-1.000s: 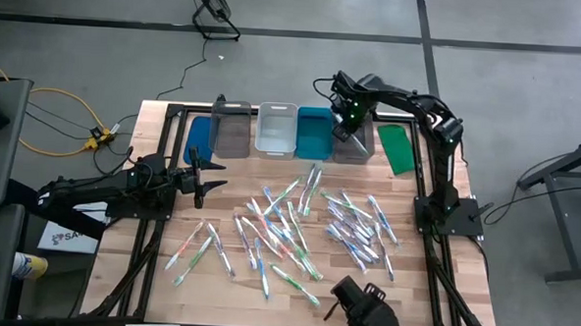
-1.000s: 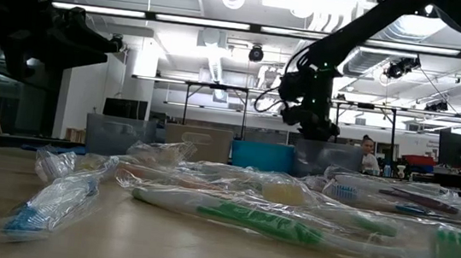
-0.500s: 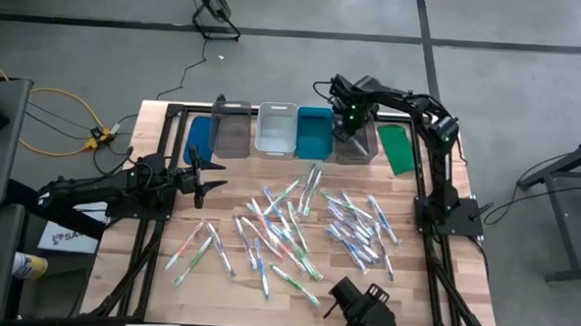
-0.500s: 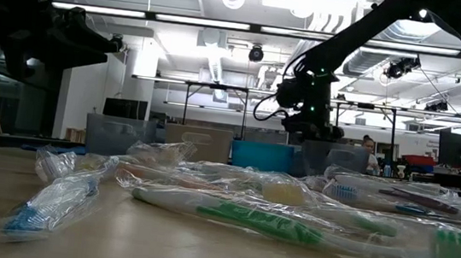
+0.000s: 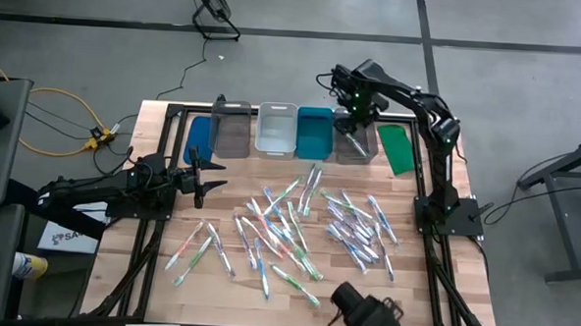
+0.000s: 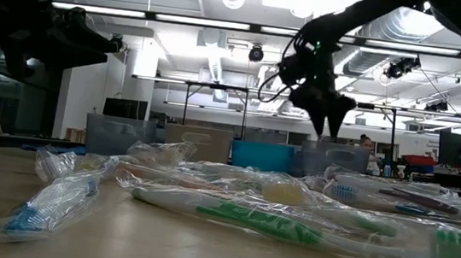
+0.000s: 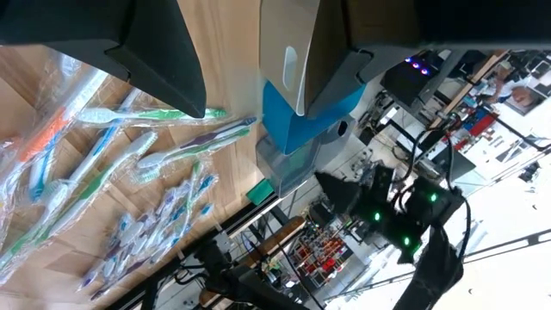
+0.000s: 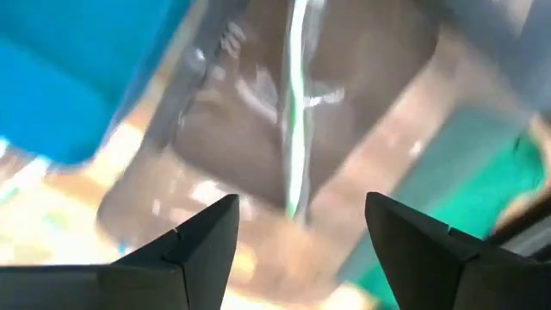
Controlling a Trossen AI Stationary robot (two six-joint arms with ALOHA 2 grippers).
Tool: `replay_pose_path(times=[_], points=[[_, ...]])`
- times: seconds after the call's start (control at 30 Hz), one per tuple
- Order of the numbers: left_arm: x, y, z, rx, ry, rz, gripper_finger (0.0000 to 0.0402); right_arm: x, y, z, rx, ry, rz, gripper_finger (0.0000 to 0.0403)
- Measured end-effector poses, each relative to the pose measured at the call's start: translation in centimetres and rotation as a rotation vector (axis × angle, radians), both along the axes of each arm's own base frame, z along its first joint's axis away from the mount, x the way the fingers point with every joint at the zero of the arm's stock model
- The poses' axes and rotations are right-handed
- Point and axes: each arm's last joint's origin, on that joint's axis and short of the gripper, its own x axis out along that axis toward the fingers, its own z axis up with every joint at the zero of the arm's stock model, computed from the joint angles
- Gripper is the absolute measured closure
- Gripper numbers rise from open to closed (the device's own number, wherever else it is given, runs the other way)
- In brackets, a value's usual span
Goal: Pick & Place Toothbrushes
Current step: Put the green toothbrush into the right black bin
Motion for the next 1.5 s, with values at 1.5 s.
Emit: replay_pose_path(times=[1.5], points=[[0.0, 0.0, 0.0, 0.000, 0.000, 0.000, 0.0208, -2.9, 26.9, -5.3, -0.174, -0.140, 0.188, 0.0156]])
